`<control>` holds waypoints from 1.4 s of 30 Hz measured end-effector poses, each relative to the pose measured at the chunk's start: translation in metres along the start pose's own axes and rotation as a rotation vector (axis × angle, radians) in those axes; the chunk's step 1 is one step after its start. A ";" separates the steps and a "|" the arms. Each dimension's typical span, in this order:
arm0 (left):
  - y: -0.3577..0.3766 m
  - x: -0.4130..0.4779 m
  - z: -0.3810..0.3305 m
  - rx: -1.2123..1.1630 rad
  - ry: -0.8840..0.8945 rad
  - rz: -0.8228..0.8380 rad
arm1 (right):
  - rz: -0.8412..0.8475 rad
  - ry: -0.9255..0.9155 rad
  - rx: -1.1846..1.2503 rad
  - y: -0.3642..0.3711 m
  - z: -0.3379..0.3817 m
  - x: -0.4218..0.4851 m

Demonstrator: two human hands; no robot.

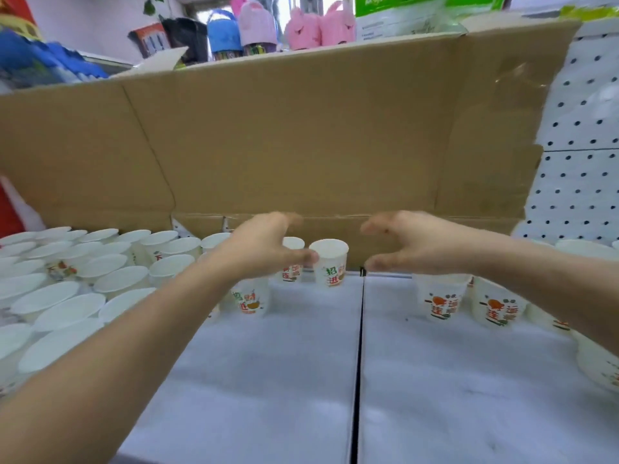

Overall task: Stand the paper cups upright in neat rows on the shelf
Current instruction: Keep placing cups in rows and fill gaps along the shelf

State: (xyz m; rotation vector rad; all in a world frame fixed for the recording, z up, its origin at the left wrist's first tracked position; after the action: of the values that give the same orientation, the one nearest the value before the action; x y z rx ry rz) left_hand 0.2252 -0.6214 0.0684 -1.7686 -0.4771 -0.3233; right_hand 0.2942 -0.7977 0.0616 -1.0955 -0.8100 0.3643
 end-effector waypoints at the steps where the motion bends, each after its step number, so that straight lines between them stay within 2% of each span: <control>1: -0.006 -0.002 0.020 0.054 -0.044 0.029 | 0.026 0.016 0.014 0.011 0.006 0.013; 4: -0.004 -0.009 0.061 0.141 -0.148 0.150 | 0.084 0.093 0.010 0.044 0.015 0.047; 7: 0.004 -0.013 0.080 0.122 -0.195 0.240 | 0.082 0.151 0.042 0.066 0.021 0.065; 11: 0.008 -0.012 0.089 0.093 -0.199 0.259 | 0.045 0.169 0.038 0.077 0.027 0.075; 15: 0.001 -0.011 0.080 0.246 -0.137 0.190 | 0.055 0.167 0.010 0.072 0.033 0.070; 19: -0.003 -0.013 0.045 0.136 -0.087 0.090 | -0.005 0.146 0.055 0.021 0.031 0.040; 22: 0.007 -0.015 -0.008 -0.010 0.004 0.111 | -0.027 0.186 0.065 -0.035 0.007 -0.003; 26: 0.030 -0.021 -0.088 -0.131 0.126 0.167 | -0.010 0.340 -0.017 -0.081 -0.039 -0.070; 29: 0.051 -0.029 -0.135 -0.122 0.212 0.177 | 0.003 0.400 -0.090 -0.085 -0.061 -0.108; 32: 0.068 -0.037 -0.161 -0.089 0.246 0.176 | 0.043 0.386 -0.203 -0.072 -0.069 -0.129; 36: 0.072 -0.042 -0.175 -0.059 0.243 0.109 | 0.028 0.337 -0.357 -0.059 -0.076 -0.136; 42: 0.071 -0.045 -0.181 -0.064 0.205 0.069 | -0.009 0.317 -0.419 -0.057 -0.081 -0.136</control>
State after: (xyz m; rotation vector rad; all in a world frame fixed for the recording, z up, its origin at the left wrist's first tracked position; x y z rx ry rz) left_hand 0.2259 -0.8174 0.0314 -1.7867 -0.2613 -0.4708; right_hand 0.2563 -0.9602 0.0406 -1.4950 -0.6194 0.0051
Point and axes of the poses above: each hand's wrist, its own x-axis towards the middle knuckle, its own y-axis out of the palm, z = x × y, the point moved 8 cm from there along x, towards the middle knuckle, and after that the axes turned 14 degrees about -z, right-handed, at the moved point
